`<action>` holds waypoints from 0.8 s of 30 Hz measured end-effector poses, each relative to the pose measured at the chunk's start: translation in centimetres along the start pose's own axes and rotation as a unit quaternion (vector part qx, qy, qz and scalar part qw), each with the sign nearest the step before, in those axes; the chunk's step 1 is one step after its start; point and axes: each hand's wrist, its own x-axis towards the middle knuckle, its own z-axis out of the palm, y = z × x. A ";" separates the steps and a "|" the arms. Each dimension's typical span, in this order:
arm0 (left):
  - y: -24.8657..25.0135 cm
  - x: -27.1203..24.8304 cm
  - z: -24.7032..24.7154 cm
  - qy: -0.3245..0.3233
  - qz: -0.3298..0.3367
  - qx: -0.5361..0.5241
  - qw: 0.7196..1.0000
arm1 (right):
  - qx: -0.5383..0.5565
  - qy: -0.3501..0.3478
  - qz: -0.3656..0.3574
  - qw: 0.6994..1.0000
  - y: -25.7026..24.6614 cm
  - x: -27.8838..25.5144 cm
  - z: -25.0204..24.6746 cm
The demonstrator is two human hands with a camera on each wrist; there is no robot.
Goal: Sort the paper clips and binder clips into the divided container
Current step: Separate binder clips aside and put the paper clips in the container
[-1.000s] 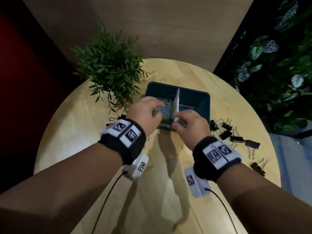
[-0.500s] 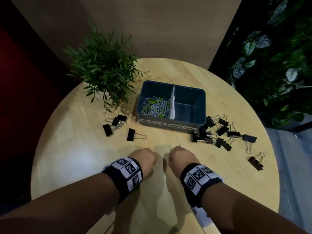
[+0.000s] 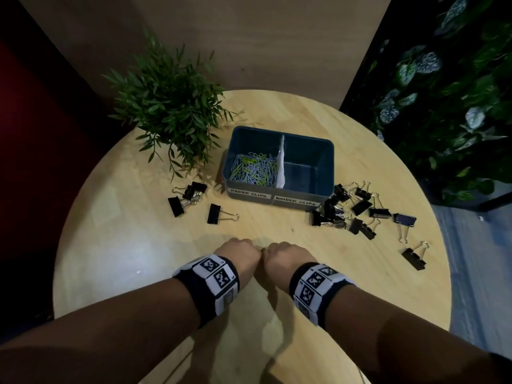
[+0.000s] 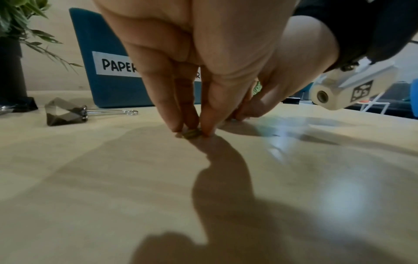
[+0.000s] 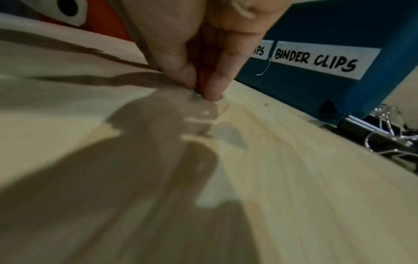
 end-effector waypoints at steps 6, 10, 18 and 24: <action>-0.3 0.3 0.1 -0.008 0.026 -0.007 1.000 | 0.005 -0.017 0.009 1.000 0.6 0.3 -0.2; -0.7 0.4 0.3 0.000 0.020 -0.027 0.999 | -0.003 -0.012 0.003 1.000 2.0 -0.8 0.5; -0.9 0.6 0.9 0.015 -0.027 -0.105 0.994 | 0.089 0.010 0.094 0.992 2.6 -0.5 1.0; -1.7 0.1 -1.0 0.138 -0.045 -0.232 0.962 | 0.041 0.002 0.080 0.996 2.2 -0.7 0.7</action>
